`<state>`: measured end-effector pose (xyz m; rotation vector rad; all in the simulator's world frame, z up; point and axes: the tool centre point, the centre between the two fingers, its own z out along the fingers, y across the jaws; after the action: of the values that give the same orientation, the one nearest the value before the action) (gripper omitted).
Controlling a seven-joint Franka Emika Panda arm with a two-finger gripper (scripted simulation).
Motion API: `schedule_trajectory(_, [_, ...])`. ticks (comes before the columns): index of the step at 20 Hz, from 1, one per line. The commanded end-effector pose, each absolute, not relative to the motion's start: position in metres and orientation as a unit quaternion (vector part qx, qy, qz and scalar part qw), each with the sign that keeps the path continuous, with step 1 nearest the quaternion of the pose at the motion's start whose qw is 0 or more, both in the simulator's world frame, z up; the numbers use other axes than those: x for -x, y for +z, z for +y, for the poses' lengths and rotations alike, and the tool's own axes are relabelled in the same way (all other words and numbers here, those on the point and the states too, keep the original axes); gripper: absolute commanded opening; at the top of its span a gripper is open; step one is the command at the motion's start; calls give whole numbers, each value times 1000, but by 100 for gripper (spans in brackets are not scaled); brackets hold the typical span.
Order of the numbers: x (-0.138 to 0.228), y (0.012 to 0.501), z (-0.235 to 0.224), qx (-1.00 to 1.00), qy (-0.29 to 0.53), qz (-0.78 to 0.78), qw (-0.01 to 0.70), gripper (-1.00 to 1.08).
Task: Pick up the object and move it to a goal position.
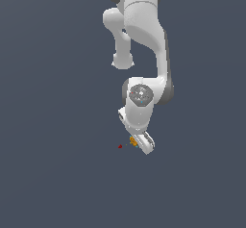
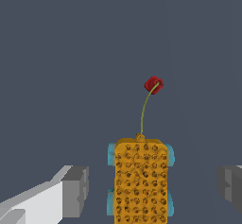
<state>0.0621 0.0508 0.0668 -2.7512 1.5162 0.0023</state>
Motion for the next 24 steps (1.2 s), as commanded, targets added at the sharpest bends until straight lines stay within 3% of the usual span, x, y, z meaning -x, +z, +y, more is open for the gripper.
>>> schedule_trajectory(1, [-63, 66, 51, 873, 0, 489, 0, 100])
schedule_trajectory(22, [-63, 15, 51, 872, 0, 490, 0, 100])
schedule_trajectory(23, [-63, 15, 51, 872, 0, 490, 0, -100])
schedule_trajectory(24, [-63, 15, 51, 872, 0, 490, 0, -100])
